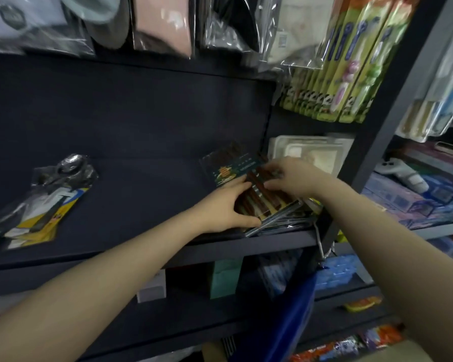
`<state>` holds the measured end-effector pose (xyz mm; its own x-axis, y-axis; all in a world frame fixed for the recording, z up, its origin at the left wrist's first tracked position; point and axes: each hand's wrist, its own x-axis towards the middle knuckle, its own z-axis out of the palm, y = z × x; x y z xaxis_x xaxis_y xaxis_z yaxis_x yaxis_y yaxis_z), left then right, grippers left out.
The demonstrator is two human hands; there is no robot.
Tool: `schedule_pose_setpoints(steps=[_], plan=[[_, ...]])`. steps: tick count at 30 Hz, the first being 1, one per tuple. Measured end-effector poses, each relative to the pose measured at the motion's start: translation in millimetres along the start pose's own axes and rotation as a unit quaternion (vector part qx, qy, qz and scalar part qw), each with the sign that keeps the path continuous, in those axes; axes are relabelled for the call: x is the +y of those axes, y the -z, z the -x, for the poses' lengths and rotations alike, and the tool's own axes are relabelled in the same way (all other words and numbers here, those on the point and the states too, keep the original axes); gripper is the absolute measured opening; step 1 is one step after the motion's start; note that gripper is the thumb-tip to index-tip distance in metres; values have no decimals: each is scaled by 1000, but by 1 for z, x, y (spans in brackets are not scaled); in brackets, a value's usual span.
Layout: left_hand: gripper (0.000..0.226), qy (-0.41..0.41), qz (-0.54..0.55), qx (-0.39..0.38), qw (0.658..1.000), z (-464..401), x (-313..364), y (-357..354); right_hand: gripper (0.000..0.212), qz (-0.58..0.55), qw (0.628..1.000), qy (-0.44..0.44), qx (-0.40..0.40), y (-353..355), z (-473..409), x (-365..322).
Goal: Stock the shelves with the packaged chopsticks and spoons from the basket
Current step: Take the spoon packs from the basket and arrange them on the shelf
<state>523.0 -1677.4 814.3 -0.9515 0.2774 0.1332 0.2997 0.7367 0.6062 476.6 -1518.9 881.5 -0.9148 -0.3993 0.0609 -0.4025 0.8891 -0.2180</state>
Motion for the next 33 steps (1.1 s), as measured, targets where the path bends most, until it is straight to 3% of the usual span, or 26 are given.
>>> schedule_pose_setpoints(steps=[3,5,8,11,13,15,18,20,23,27,29,31,33], plan=[[97,24,32,76,996,0,-7,-4,48,-27,999,-4,-31,-12,4,1],[93,80,135,137,978,5,-11,-4,46,-49,998,-20,-16,-18,4,1],[70,155,313,146,925,13,-17,1,43,-50,998,-38,8,-26,-1,1],[64,174,498,130,839,10,-24,4,45,-116,989,-82,51,-29,-7,4],[65,181,566,158,788,5,-24,2,43,-150,981,-105,65,-25,-7,7],[60,165,579,192,775,0,-21,-1,41,-156,978,-111,78,-19,-4,11],[53,117,566,190,794,-12,-10,-5,43,-91,985,-119,85,-12,3,15],[49,116,515,150,836,-20,-7,-10,44,-7,990,-126,64,-12,6,16],[55,121,387,64,912,-30,-3,-18,48,35,996,-72,40,-19,0,22],[60,86,168,58,980,-31,-2,-15,44,56,998,9,-3,-29,-12,34],[53,49,11,72,996,-20,-8,-7,42,83,996,16,2,-33,-17,40],[46,16,-129,106,986,0,-15,1,40,135,990,10,25,-36,-19,40],[42,3,-175,154,972,26,-23,9,35,161,981,35,104,-38,-19,29]])
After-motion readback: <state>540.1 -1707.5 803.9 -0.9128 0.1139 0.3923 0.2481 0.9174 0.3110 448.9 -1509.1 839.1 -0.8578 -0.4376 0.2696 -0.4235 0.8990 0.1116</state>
